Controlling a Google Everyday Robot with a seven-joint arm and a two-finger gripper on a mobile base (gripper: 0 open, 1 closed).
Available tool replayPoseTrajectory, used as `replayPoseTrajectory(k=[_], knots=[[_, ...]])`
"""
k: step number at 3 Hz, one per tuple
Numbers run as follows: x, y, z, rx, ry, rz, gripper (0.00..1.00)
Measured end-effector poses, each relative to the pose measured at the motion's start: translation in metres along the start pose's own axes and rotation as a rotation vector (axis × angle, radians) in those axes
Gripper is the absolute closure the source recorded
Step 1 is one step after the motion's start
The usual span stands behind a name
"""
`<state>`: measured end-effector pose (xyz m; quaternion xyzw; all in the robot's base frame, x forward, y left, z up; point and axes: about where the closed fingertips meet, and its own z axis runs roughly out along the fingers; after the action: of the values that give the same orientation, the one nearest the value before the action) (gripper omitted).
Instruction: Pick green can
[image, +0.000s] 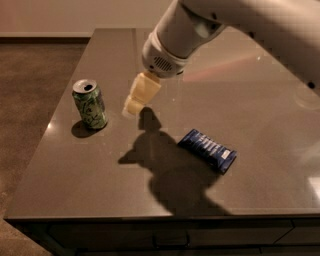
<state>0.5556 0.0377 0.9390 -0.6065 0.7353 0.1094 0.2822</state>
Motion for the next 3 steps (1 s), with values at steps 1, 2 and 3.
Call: replayPoseTrajectory(k=[1,2,3], knots=[[-0.027,0.011,0.024,-0.033,-0.049,0.0,0.0],[-0.049,0.023,0.042,-0.058,-0.092,-0.005,0.0],[-0.068,0.034,0.054,-0.08,-0.13,-0.015,0.0]])
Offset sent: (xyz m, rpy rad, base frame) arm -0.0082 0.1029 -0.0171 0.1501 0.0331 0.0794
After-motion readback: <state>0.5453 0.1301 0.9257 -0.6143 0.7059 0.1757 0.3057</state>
